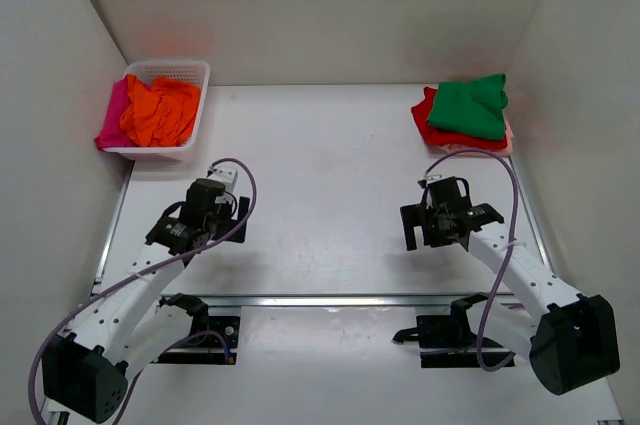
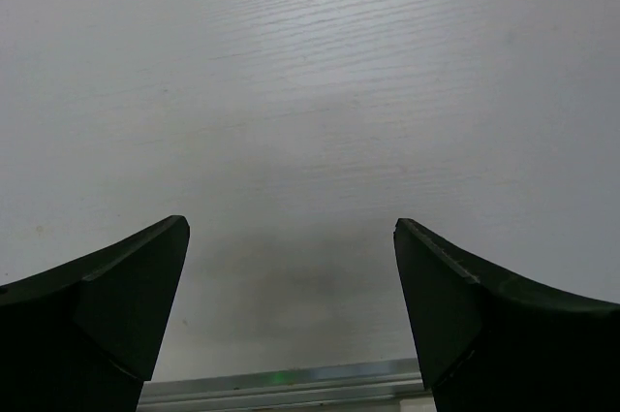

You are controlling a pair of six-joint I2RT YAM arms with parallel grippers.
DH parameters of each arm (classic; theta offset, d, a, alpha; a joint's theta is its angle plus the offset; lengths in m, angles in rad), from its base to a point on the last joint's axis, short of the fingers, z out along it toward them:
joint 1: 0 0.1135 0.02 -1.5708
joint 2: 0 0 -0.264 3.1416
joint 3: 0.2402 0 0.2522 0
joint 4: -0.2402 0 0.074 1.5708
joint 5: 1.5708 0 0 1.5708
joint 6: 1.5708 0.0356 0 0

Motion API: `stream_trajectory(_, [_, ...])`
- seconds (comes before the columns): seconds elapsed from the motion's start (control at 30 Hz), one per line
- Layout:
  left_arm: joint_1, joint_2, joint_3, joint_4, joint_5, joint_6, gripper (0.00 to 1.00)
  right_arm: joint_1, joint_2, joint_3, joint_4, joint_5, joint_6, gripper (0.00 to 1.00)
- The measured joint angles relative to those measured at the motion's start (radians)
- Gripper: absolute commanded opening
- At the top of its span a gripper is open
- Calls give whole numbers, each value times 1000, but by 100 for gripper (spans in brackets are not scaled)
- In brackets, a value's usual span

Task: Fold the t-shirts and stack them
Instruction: Grab crumpled tshirt from bin with the left arm

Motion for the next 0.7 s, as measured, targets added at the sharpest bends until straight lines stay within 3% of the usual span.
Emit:
stream_trajectory(0.13, [23,-79,-7,0,129,49,99,-23,-38,0,0,0,0,99])
stream_trajectory(0.23, [9,-150,-7,7,145,52,99,-25,-57,0,0,4,0,100])
stream_trajectory(0.37, [-7,-114,-7,10,191,75,99,-19,-59,0,-1,4,0,99])
stream_trajectory(0.43, [-68,-61,-7,10,202,76,74,-18,-67,0,-3,4,1,99])
stream_trajectory(0.47, [-90,-40,-8,10,208,74,71,-19,-77,0,-4,4,1,99])
stream_trajectory(0.53, [-77,-10,-8,2,235,84,45,-23,-108,-1,-3,1,0,100])
stream_trajectory(0.6, [-11,9,5,-11,246,82,37,-20,-144,-1,-2,-1,0,100])
stream_trajectory(0.67, [99,62,56,-39,262,90,52,-13,-175,-1,1,-4,0,99])
stream_trajectory(0.7, [146,106,99,-50,257,97,84,-7,-182,-1,2,-4,0,99])
